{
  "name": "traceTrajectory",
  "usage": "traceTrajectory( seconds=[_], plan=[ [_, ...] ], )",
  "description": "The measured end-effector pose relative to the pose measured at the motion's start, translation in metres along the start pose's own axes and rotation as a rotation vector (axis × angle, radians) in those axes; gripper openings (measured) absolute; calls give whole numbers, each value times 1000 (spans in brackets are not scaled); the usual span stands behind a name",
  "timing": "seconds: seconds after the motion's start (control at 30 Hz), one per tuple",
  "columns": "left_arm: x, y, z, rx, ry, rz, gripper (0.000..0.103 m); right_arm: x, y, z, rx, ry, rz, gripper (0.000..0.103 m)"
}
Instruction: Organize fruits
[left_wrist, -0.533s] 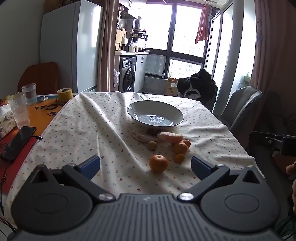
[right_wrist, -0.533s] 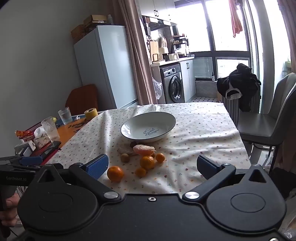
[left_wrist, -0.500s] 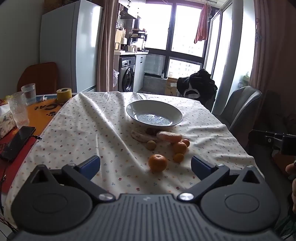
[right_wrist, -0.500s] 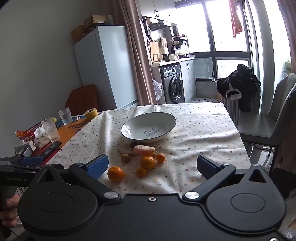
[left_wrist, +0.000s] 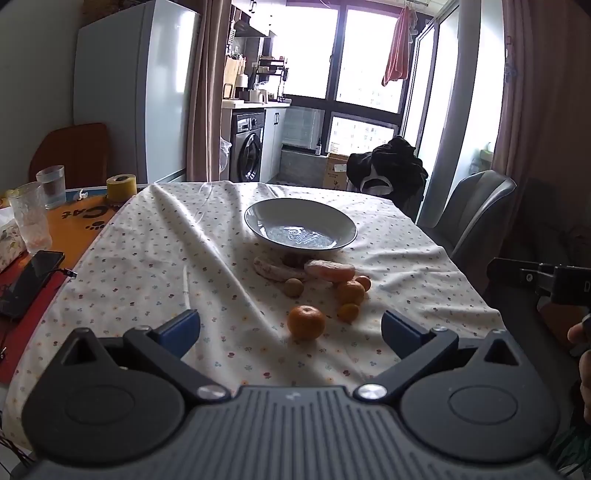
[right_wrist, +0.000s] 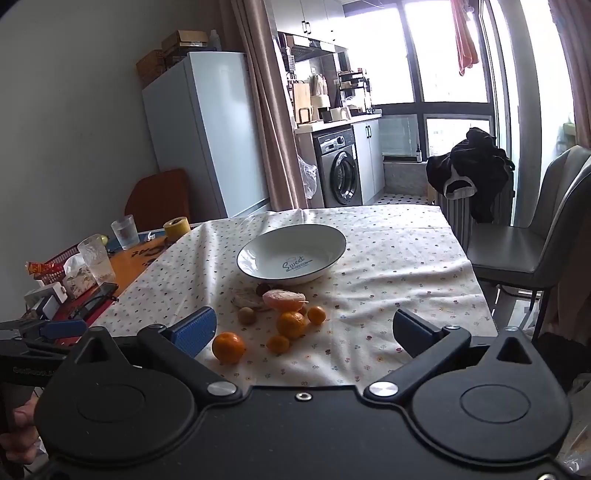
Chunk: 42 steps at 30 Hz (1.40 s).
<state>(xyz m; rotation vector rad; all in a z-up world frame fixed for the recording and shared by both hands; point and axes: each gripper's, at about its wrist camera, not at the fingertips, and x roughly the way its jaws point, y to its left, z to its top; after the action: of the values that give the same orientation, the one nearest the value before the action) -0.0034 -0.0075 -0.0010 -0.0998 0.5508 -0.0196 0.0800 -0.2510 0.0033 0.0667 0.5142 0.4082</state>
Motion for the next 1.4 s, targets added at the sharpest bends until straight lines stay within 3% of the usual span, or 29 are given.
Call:
traceTrajectory(
  seconds=[0.47,1.4],
  plan=[
    [0,1,0,3,4,-9,103,2,8,-2,-31,39,35,103],
    [3,6,-2,-27,10,1,103,6,12,-4,-40,67,25,103]
  ],
)
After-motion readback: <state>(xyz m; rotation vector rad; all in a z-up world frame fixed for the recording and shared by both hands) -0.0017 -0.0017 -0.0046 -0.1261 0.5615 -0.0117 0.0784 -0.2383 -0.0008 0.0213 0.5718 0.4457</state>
